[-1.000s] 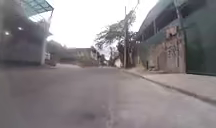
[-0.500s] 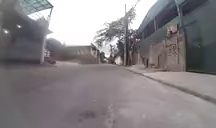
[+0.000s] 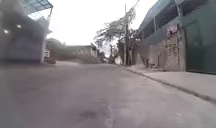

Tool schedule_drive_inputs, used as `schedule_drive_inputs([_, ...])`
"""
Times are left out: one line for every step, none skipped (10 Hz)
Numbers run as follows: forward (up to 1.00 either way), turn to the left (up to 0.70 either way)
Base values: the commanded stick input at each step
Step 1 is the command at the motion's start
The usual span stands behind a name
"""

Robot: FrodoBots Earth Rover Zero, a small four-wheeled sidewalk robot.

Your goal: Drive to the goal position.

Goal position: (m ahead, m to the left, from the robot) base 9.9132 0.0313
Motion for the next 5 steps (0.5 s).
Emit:
schedule_drive_inputs([1.0, 0.0])
schedule_drive_inputs([1.0, 0.0])
schedule_drive_inputs([1.0, 0.0])
schedule_drive_inputs([1.0, 0.0])
schedule_drive_inputs([1.0, 0.0])
